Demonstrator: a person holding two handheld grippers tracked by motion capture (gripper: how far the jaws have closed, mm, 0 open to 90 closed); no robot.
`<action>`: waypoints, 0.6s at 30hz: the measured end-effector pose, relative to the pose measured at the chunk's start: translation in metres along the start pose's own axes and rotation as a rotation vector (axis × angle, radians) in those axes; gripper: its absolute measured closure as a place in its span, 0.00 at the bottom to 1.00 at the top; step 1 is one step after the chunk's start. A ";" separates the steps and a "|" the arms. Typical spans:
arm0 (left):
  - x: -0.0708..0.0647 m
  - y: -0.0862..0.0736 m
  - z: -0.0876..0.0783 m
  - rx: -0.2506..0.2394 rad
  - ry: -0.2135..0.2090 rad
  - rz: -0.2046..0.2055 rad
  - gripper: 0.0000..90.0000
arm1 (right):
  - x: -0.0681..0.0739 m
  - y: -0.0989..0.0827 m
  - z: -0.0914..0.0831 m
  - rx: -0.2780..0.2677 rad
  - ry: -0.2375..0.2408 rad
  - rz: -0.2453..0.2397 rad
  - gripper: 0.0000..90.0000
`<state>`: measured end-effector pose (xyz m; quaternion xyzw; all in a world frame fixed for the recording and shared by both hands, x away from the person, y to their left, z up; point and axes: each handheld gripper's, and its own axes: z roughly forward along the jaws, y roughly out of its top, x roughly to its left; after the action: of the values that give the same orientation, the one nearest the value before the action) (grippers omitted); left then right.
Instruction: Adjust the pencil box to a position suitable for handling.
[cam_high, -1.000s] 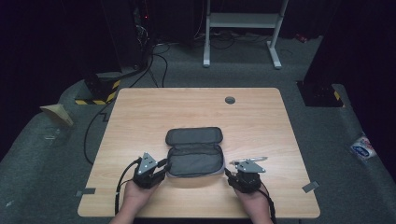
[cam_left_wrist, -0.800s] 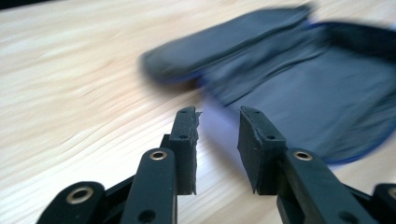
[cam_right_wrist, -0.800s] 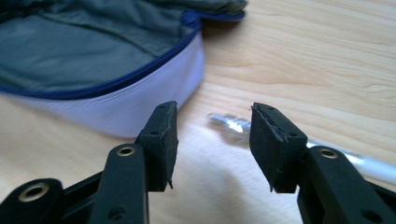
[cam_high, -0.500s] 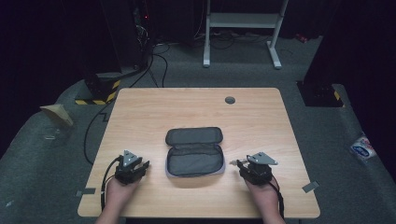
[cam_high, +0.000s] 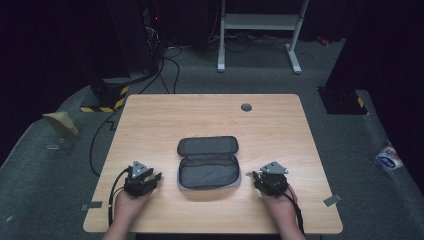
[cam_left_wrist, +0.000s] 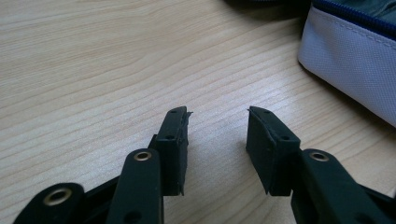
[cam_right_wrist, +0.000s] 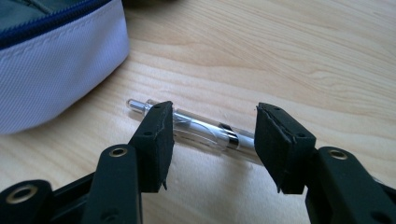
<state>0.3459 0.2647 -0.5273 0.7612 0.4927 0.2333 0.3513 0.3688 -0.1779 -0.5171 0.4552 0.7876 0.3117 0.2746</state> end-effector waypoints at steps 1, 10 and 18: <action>0.000 0.000 0.000 -0.001 -0.001 0.000 0.65 | 0.000 0.004 0.003 0.004 -0.004 -0.001 0.53; 0.000 0.000 0.000 -0.005 -0.004 0.001 0.65 | -0.007 0.014 0.018 0.051 -0.029 -0.022 0.55; 0.000 0.000 0.000 -0.006 -0.004 0.001 0.65 | -0.022 0.021 0.025 0.083 -0.014 -0.002 0.74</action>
<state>0.3461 0.2645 -0.5275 0.7609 0.4910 0.2333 0.3544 0.4081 -0.1835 -0.5149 0.4675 0.7985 0.2751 0.2612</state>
